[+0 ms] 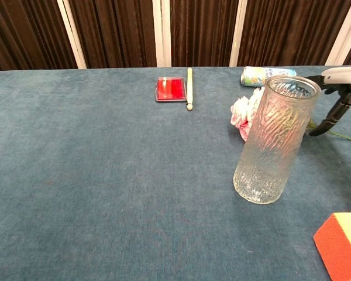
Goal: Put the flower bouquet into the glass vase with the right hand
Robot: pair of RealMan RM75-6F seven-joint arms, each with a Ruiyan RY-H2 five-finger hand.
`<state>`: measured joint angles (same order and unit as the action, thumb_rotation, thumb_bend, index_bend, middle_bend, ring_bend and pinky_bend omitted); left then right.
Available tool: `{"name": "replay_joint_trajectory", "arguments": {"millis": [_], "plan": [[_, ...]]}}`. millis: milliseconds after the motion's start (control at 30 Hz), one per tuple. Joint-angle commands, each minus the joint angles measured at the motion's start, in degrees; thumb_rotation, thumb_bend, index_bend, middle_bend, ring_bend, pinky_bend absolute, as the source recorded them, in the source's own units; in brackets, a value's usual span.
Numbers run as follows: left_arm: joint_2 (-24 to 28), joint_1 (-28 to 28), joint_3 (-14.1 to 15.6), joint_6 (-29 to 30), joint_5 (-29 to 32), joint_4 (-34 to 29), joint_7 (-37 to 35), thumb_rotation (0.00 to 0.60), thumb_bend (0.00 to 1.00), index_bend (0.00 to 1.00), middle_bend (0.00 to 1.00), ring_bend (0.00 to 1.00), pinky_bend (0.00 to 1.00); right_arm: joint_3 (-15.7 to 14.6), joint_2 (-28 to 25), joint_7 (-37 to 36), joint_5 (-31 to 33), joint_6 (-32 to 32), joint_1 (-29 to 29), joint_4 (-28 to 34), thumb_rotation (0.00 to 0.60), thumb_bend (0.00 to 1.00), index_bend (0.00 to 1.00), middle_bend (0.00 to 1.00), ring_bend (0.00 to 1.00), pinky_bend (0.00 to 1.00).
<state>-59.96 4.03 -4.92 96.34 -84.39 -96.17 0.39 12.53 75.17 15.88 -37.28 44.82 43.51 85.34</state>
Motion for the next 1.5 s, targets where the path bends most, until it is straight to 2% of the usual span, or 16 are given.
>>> {"name": "replay_joint_trajectory", "arguments": {"millis": [33, 600, 800, 867, 1000, 1167, 1233, 1333, 1433, 1500], "plan": [[-0.17, -0.05, -0.05, -0.07, 0.17, -0.17, 0.62, 0.6, 0.34, 0.13, 0.0, 0.0, 0.11, 0.21, 1.62, 0.59, 0.7, 0.22, 1.13, -1.48, 0.6, 0.0, 0.02, 0.03, 0.0, 0.0], [-0.57, -0.09, -0.22, -0.11, 0.58, -0.74, 2.21, 0.6, 0.34, 0.13, 0.0, 0.0, 0.11, 0.32, 8.34, 3.04, 5.41, -2.43, 7.21, -7.95, 0.6, 0.0, 0.02, 0.03, 0.0, 0.0], [-0.49, -0.29, -0.4, -0.72, 1.24, -0.85, 2.2, 0.6, 0.34, 0.13, 0.0, 0.0, 0.11, 0.09, 10.54, 4.12, 6.69, -1.92, 8.74, -9.82, 0.6, 0.0, 0.03, 0.05, 0.06, 0.0], [-0.48, -0.31, -0.44, -0.79, 1.34, -0.88, 2.2, 0.6, 0.34, 0.13, 0.0, 0.0, 0.11, 0.21, 11.31, 4.31, 7.19, -1.63, 9.15, -10.71, 0.6, 0.01, 0.07, 0.1, 0.11, 0.0], [-0.54, -0.43, -0.53, -1.03, 1.62, -0.91, 2.39, 0.6, 0.34, 0.13, 0.0, 0.0, 0.11, 1.21, 11.87, 3.29, 8.46, -2.08, 9.52, -11.64, 0.6, 0.09, 0.16, 0.18, 0.2, 0.0], [-0.58, -0.63, -0.49, -1.43, 1.73, -1.12, 2.88, 0.6, 0.34, 0.13, 0.0, 0.0, 0.11, -0.11, 12.69, 4.94, 8.77, -2.45, 10.2, -13.54, 0.6, 0.11, 0.19, 0.22, 0.24, 0.0], [-0.63, -0.66, -0.41, -1.47, 1.59, -1.2, 3.05, 0.6, 0.34, 0.13, 0.0, 0.0, 0.11, -0.3, 13.1, 5.15, 8.99, -2.52, 10.32, -14.15, 0.6, 0.15, 0.23, 0.27, 0.29, 0.01], [-0.6, -0.69, -0.17, -1.58, 1.23, -1.4, 3.02, 0.6, 0.34, 0.13, 0.0, 0.0, 0.11, -0.31, 13.95, 4.7, 8.25, -2.24, 10.2, -15.15, 0.6, 0.21, 0.34, 0.34, 0.37, 0.06], [-0.65, -0.74, -0.16, -1.68, 1.29, -1.48, 3.22, 0.6, 0.34, 0.14, 0.0, 0.0, 0.11, -0.2, 14.58, 4.2, 6.88, -1.36, 9.94, -15.72, 0.6, 0.28, 0.49, 0.4, 0.42, 0.1], [-0.68, -0.77, -0.14, -1.74, 1.3, -1.53, 3.27, 0.6, 0.34, 0.14, 0.0, 0.0, 0.11, 0.03, 14.87, 3.68, 5.97, -0.73, 9.67, -15.81, 0.6, 0.33, 0.55, 0.43, 0.45, 0.13]]}}
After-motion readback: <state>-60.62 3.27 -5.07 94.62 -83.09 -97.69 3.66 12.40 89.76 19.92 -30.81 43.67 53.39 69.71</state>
